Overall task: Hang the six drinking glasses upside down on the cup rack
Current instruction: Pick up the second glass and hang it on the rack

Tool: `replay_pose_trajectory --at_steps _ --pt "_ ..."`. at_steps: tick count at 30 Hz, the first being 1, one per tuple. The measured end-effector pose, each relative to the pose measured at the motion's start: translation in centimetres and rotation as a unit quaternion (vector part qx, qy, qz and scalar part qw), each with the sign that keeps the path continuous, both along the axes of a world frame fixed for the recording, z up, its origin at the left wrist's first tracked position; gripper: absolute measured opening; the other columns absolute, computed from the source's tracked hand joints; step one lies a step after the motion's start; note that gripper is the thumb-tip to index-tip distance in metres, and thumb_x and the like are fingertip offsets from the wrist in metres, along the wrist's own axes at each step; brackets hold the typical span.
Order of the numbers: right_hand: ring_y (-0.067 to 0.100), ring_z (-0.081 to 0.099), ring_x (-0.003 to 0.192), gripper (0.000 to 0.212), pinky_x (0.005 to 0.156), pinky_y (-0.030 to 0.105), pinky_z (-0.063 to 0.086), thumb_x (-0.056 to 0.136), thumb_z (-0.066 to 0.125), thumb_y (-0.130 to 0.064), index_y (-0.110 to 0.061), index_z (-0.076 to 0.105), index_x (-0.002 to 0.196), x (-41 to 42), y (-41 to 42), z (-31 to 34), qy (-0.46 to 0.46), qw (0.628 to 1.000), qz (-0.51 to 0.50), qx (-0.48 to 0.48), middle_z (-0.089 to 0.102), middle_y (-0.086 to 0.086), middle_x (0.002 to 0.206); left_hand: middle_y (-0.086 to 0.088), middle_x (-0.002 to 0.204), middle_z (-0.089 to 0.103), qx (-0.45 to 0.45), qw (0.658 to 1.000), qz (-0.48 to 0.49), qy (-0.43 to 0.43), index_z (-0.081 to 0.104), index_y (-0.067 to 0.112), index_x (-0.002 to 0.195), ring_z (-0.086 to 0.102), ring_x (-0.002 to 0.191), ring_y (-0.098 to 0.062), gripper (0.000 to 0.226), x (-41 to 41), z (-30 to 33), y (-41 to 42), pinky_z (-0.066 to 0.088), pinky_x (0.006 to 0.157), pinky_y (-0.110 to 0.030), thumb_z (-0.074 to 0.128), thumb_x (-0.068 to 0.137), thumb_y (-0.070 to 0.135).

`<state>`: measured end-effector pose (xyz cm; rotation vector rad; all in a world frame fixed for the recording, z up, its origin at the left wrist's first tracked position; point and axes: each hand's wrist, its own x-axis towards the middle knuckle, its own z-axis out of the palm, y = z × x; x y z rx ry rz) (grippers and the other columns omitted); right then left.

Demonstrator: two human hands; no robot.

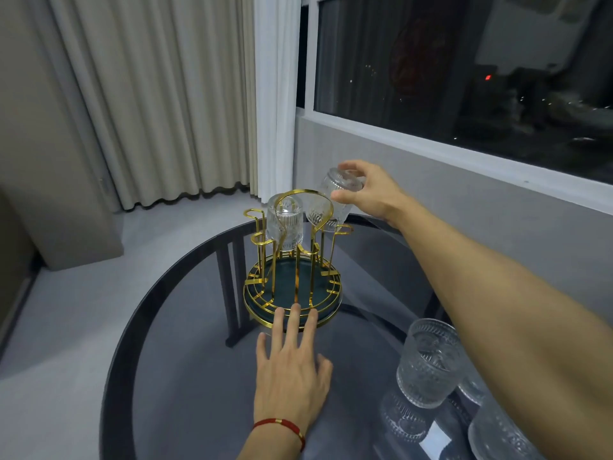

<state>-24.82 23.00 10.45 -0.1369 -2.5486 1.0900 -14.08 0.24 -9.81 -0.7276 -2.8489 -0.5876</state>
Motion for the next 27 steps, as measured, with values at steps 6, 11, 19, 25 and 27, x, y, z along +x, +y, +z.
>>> replay_pose_trajectory --at_steps 6,11,19,25,27 --pt "0.026 0.043 0.148 0.073 0.124 0.051 0.034 0.087 0.083 -0.019 -0.023 0.052 0.153 -1.2 0.4 -0.8 -0.047 0.997 0.056 0.012 0.052 0.003 0.158 0.003 0.174 0.001 0.0 1.0 0.002 0.001 0.005 0.036 0.162 -0.012 0.158 -0.023 0.074 0.1 0.2 0.1 0.004 0.126 -0.052 0.038 0.097 0.044" --pt "0.026 0.04 0.15 0.074 0.123 0.049 0.033 0.083 0.087 -0.018 -0.023 0.056 0.15 -2.2 0.0 -1.2 -0.071 0.992 0.094 0.042 0.053 0.001 0.157 0.003 0.174 0.0 0.0 1.0 0.001 -0.004 0.006 0.035 0.162 -0.013 0.158 -0.023 0.073 0.1 0.3 0.1 0.004 0.125 -0.052 0.038 0.097 0.042" --pt "0.026 0.062 0.125 0.064 0.092 0.039 0.058 0.078 0.089 -0.007 -0.025 0.068 0.136 -3.2 -0.8 -2.1 -0.109 0.987 0.119 0.003 0.066 -0.004 0.135 0.002 0.174 -0.001 -0.003 1.0 0.001 -0.004 0.004 0.036 0.162 -0.014 0.158 -0.024 0.074 0.1 0.2 0.0 0.003 0.126 -0.053 0.039 0.098 0.043" --pt "0.021 0.064 0.119 0.068 0.09 0.036 0.059 0.077 0.09 -0.006 -0.029 0.06 0.133 -2.7 0.0 -2.4 -0.116 0.986 0.11 -0.037 0.052 0.002 0.154 0.004 0.174 0.002 -0.009 1.0 0.011 -0.006 0.008 0.037 0.161 -0.012 0.158 -0.023 0.073 0.0 0.0 -0.1 0.005 0.126 -0.053 0.038 0.096 0.044" --pt "0.023 0.064 0.121 0.065 0.096 0.042 0.059 0.079 0.088 -0.009 -0.028 0.061 0.134 -1.9 0.8 -2.5 -0.109 0.989 0.092 -0.045 0.054 0.005 0.153 0.003 0.174 0.002 -0.012 1.0 0.013 -0.009 0.007 0.037 0.161 -0.012 0.158 -0.023 0.073 -0.2 0.0 -0.1 0.005 0.125 -0.053 0.038 0.096 0.045"
